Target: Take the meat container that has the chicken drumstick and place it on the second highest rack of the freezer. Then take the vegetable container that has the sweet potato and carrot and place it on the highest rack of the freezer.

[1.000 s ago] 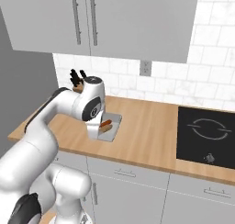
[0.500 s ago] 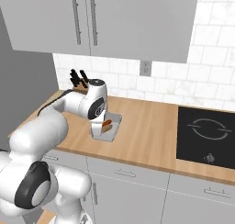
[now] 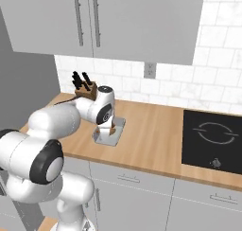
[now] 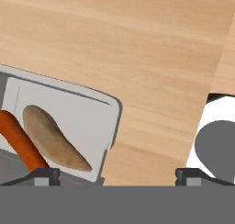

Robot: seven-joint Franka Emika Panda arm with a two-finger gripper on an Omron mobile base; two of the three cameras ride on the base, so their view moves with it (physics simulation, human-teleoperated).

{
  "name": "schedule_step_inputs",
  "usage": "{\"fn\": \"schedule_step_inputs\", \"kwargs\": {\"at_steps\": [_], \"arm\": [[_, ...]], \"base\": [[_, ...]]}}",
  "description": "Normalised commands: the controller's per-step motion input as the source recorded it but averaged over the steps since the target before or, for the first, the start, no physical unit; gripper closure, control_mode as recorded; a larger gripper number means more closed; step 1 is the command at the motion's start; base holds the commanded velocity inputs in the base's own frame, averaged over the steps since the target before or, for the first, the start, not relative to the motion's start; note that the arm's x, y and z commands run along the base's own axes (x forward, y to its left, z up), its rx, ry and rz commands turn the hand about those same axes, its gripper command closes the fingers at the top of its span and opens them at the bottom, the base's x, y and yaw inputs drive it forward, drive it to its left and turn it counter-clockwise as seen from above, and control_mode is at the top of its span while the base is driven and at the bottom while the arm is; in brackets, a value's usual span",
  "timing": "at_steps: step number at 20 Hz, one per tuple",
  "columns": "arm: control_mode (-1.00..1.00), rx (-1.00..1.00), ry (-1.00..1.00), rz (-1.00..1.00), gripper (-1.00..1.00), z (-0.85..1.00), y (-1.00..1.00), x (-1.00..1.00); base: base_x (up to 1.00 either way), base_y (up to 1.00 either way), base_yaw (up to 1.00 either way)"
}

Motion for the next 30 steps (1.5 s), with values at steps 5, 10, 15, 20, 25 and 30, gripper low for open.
{"fn": "schedule_step_inputs", "kwargs": {"at_steps": [5,10,15,20,25,30], "arm": [[-1.0,0.0,0.0,0.0,-1.0,-0.39,-0.05,0.01],[-1.0,0.0,0.0,0.0,-1.0,-0.23,-0.03,0.0],[-1.0,0.01,0.0,0.0,-1.0,-0.08,-0.04,0.02],[-1.0,0.01,0.0,0.0,-1.0,-0.07,-0.03,0.12],[-1.0,0.0,0.0,0.0,-1.0,-0.24,0.0,0.05],[-1.0,0.0,0.0,0.0,-1.0,-0.3,0.0,0.0]], "base": [[0.0,0.0,0.0],[0.0,0.0,0.0],[0.0,0.0,0.0],[0.0,0.0,0.0],[0.0,0.0,0.0],[0.0,0.0,0.0]]}}
